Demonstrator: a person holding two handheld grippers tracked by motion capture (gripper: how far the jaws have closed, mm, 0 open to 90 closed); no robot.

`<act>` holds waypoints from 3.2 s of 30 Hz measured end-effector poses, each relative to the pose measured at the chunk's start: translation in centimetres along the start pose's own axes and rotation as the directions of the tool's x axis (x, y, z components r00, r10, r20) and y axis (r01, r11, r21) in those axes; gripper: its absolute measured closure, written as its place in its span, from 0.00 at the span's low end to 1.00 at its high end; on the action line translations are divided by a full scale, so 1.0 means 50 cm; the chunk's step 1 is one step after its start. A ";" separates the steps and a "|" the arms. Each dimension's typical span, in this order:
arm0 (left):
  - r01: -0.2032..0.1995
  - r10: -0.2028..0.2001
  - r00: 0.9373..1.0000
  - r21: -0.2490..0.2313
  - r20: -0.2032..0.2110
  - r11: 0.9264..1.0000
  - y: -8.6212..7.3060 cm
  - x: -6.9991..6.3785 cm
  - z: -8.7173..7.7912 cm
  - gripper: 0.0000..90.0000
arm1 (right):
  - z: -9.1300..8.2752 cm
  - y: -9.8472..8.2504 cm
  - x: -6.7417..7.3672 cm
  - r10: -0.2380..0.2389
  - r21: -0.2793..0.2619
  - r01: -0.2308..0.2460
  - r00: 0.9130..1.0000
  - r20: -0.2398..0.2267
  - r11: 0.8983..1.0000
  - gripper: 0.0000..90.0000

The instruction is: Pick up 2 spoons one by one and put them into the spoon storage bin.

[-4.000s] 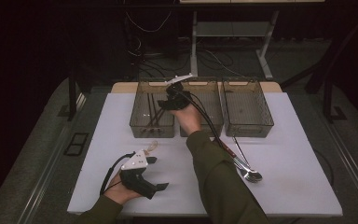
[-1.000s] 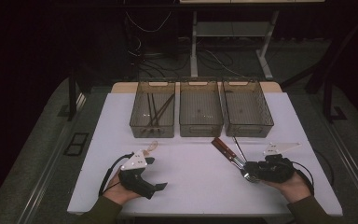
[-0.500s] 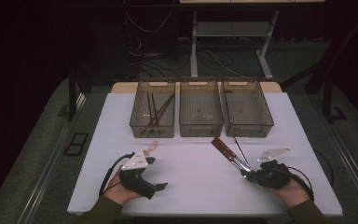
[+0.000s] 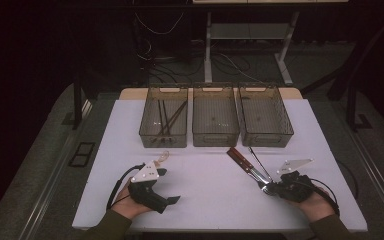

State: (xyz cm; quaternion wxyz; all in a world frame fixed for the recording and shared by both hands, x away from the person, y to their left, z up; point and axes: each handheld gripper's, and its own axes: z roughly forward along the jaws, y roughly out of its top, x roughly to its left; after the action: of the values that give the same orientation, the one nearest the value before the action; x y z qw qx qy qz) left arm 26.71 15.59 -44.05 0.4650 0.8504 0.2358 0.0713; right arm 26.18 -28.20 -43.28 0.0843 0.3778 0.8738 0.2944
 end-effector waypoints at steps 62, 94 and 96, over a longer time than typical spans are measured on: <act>0.002 -0.002 1.000 0.002 0.001 1.000 -0.001 0.001 0.001 0.00 | -0.069 -0.056 -0.109 0.159 -0.105 -0.149 0.983 0.088 0.983 0.83; -0.006 0.006 1.000 0.010 0.003 1.000 0.000 0.001 0.003 0.00 | -0.041 -0.075 -0.112 0.117 -0.057 -0.116 0.993 0.028 0.992 0.68; -0.006 0.006 1.000 0.010 0.003 1.000 0.000 0.000 0.002 0.00 | -0.041 -0.074 -0.110 0.108 -0.054 -0.107 0.994 0.025 0.993 0.69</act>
State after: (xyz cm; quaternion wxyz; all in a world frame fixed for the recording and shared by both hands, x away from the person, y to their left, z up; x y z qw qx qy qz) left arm 26.76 15.51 -44.13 0.4608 0.8535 0.2328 0.0702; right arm 27.01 -35.04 -44.19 0.0904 0.4261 0.8429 0.3158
